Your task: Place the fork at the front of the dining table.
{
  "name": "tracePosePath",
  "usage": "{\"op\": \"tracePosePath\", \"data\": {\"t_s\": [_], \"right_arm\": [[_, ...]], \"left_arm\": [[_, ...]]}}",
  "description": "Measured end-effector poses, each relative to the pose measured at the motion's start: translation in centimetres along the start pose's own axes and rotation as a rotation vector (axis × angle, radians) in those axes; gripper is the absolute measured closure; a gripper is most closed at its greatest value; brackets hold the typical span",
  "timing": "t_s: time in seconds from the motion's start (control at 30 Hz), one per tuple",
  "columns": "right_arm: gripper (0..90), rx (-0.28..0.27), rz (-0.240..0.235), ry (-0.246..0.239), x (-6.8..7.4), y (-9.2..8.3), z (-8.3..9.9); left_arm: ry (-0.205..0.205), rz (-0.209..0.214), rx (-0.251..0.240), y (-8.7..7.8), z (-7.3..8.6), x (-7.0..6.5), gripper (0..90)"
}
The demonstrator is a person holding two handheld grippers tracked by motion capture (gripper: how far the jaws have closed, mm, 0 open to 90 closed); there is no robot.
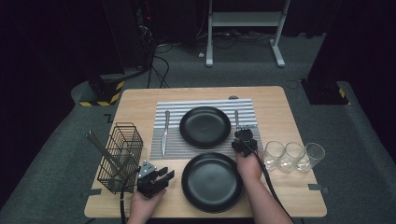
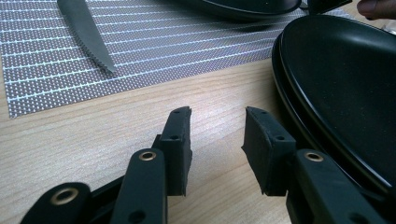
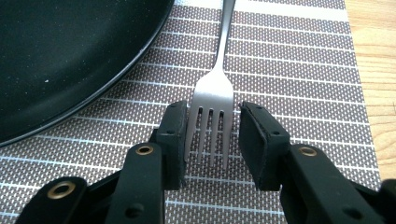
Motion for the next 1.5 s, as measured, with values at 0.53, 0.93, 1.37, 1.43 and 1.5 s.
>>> {"op": "tracePosePath", "data": {"t_s": [0.53,0.93,1.37,1.43,1.5], "right_arm": [[61.1,0.005,0.009,-0.006,0.0,0.0,0.0],[52.9,-0.020,0.008,-0.014,0.1,-0.5,-0.2],[48.6,-0.076,-0.026,-0.011,0.4,-1.6,-0.8],[48.1,-0.085,-0.032,-0.019,0.5,-1.9,-0.8],[47.8,-0.097,-0.039,-0.019,0.7,-2.1,-0.9]], "left_arm": [[0.000,0.001,0.000,0.0,0.0,0.0,61.3],[-0.001,-0.001,0.001,0.0,0.0,0.0,60.7],[-0.003,-0.008,0.012,0.1,0.1,0.0,58.0],[-0.003,-0.011,0.013,0.1,0.1,0.0,57.6],[-0.004,-0.012,0.015,0.1,0.1,0.0,57.3]]}}
Point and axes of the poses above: each handheld gripper's, and its own axes: y roughly forward along the jaws, z roughly out of its underside, x roughly to its left, the point moved 7 cm from there along y, roughly forward along the jaws, and after that the axes turned 3 degrees about -y, right-handed, at the moved point
